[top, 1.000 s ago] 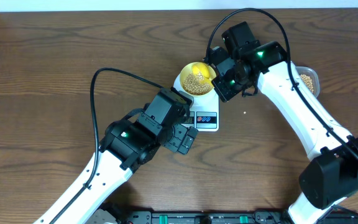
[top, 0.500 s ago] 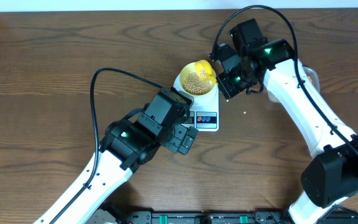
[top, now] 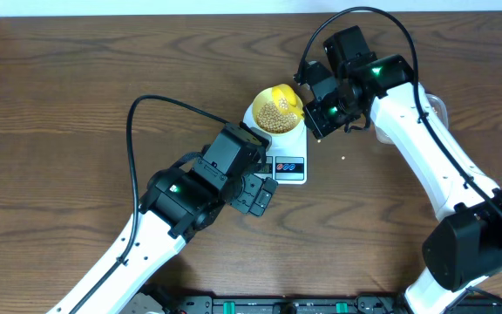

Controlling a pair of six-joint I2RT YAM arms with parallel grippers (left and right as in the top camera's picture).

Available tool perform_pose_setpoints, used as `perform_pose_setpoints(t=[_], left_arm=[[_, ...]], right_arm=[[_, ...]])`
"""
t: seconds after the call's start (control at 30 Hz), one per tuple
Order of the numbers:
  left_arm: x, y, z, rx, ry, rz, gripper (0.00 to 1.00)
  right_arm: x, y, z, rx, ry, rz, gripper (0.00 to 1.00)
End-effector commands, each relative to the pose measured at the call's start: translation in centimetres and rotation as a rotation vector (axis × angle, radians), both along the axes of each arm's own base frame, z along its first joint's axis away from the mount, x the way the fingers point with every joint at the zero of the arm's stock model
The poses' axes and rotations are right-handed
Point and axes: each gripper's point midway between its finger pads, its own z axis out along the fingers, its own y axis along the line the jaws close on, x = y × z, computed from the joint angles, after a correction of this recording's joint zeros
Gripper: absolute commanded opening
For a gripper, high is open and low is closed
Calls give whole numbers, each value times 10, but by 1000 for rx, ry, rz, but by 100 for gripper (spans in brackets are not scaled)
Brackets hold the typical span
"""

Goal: Scoop item into bowl and weigh 50g on scale

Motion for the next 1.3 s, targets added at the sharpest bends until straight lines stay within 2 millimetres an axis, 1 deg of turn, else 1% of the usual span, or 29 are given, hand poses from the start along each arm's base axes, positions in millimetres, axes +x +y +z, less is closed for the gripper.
perform_pose_setpoints(t=[0.0,0.27,0.53,0.7,0.93,1.27], left_arm=[[3,-1,8,-7,-20,-4,99],[3,-1,8,-7,-20,-4,99],[3,-1,8,-7,-20,-4,99],[3,-1,8,-7,-20,-4,99],[3,-1,8,-7,-20,-4,99],[3,-1,8,-7,-20,-4,99]], right_arm=[[3,2,21,35,-46,-7,1],[3,2,21,26,-55,10,1],[2,2,17,-74,-105,48,1],[2,4,16,-95,-117,58,1],[8,-6,17,-157,-151,54,1],[8,-6,17,-155,-150,58,1]])
